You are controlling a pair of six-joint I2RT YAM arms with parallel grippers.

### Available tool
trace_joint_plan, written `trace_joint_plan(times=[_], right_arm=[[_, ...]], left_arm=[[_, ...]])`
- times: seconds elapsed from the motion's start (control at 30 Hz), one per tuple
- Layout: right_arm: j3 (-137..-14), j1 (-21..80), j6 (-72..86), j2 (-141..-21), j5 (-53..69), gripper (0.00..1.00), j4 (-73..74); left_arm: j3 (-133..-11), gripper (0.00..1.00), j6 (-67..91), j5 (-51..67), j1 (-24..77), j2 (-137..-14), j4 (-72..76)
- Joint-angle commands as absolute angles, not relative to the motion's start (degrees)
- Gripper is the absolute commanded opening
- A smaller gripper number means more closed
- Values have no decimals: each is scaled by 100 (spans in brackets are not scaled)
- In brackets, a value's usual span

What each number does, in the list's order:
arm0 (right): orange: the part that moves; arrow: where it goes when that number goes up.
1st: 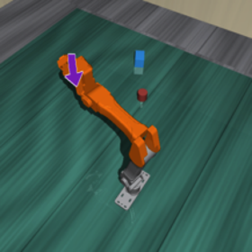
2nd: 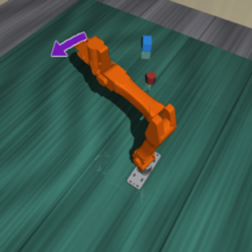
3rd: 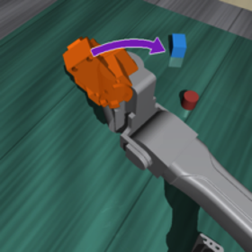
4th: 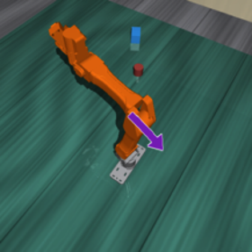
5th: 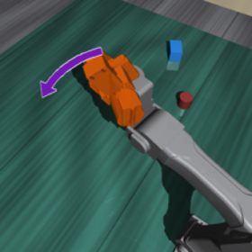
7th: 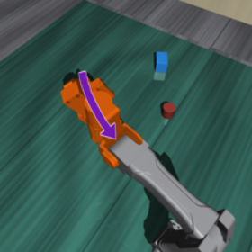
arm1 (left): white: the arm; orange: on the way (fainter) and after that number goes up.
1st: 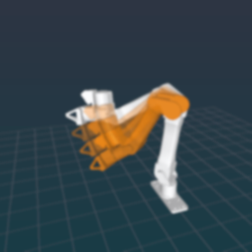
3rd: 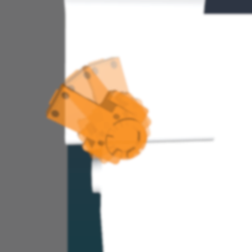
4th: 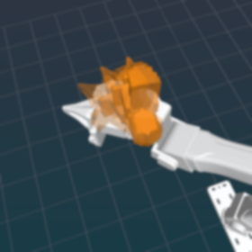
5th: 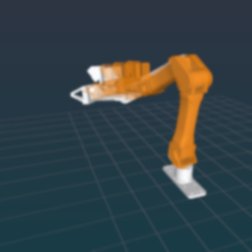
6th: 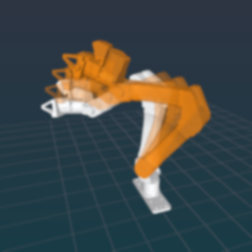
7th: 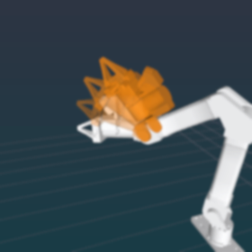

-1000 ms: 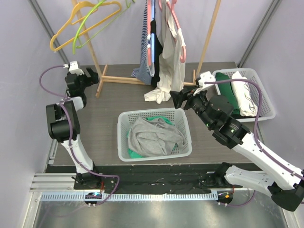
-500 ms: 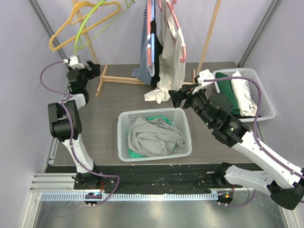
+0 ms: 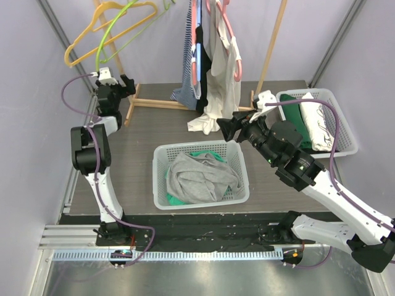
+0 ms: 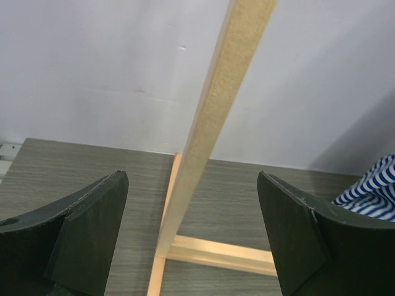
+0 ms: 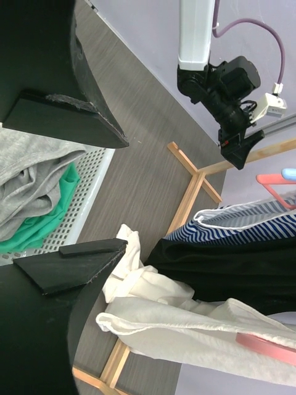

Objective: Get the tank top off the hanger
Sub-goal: Move the clothesline to the corner of the board.

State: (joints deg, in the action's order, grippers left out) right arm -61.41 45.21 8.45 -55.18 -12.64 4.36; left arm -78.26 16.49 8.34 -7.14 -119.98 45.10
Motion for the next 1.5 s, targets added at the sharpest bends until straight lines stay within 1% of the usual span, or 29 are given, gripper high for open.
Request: trace_joint_plan(times=[0.0,0.17,0.27,0.37,0.4,0.47,0.5,0.53,0.57,0.67,0.77,0.9,1.13,1.27,1.37,1.47], right_arm=[[-6355,4544,1011,-5493,-1230,67,167],[-6398,4553,1099,-5511,-1239,64,211],[-6433,4544,1142,-5537,-1248,62,237],[-6434,4553,1177,-5528,-1248,59,281],[-6416,4544,1186,-5537,-1248,59,290],[-6434,4544,1222,-5528,-1248,57,316],[-6434,4544,1222,-5520,-1248,57,334],[-6425,4544,1230,-5502,-1248,56,334],[-6416,4544,1239,-5502,-1248,56,343],[-6425,4544,1257,-5511,-1231,55,343],[-6442,4544,1257,-5511,-1222,53,343],[-6451,4544,1266,-5493,-1248,53,343],[-6363,4544,1257,-5335,-1310,53,299],[-6354,4544,1222,-5317,-1310,53,194],[-6433,4544,1195,-5317,-1310,52,193],[-6670,4553,1152,-5352,-1336,53,342]], left_arm=[[-8331,90,1301,484,-703,-12137,4711],[-8604,90,1169,273,-642,-12366,4702],[-8683,86,1090,202,-607,-12462,4702],[-8824,73,1002,53,-545,-12507,4589],[-8937,64,985,-113,-545,-12550,4440],[-8956,53,906,-219,-501,-12568,4421],[-8939,41,870,-237,-484,-12568,4447],[-8930,35,853,-255,-475,-12560,4465],[-8895,25,844,-255,-483,-12551,4474],[-8798,15,809,-229,-483,-12463,4483],[-8658,11,800,-167,-483,-12288,4430],[-8254,10,879,-27,-492,-11936,4377],[-6954,7,783,307,-501,-10759,4123],[-6216,7,756,518,-492,-9890,3545],[-5942,6,686,580,-492,-9319,2920],[-5766,6,467,624,-501,-9019,2085]])
